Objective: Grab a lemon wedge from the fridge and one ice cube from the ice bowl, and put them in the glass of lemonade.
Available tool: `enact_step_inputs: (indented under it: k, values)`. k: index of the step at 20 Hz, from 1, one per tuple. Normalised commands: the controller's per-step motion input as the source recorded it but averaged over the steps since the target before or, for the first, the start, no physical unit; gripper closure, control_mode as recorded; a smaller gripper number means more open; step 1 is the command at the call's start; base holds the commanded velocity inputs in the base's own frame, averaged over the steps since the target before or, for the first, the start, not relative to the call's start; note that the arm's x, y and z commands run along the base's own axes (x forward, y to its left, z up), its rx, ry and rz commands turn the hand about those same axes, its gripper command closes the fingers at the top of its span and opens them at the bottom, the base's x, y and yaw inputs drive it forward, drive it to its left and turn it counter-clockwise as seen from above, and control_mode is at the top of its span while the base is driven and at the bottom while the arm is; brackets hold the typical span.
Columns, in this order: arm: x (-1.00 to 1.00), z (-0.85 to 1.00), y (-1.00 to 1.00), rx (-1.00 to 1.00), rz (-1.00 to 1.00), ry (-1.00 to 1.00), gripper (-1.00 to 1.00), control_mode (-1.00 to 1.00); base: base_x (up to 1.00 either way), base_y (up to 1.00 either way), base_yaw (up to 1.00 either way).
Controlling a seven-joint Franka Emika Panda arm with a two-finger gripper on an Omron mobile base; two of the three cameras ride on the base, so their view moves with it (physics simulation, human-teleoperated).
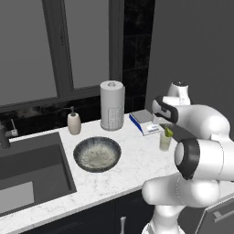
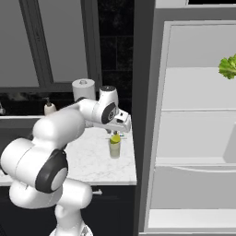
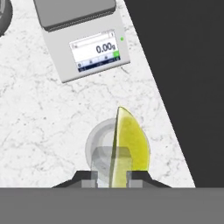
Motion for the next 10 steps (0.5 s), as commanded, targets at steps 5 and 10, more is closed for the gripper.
enact_step_inputs:
  k: [5, 10]
  values:
    - [0.15, 0.0, 0.0, 0.0, 0.0, 0.11, 1.0, -1.0, 0.0, 0.0, 0.0]
    - [0.09, 0.0, 0.0, 0.0, 0.0, 0.04, 1.0, -1.0, 0.0, 0.0, 0.0]
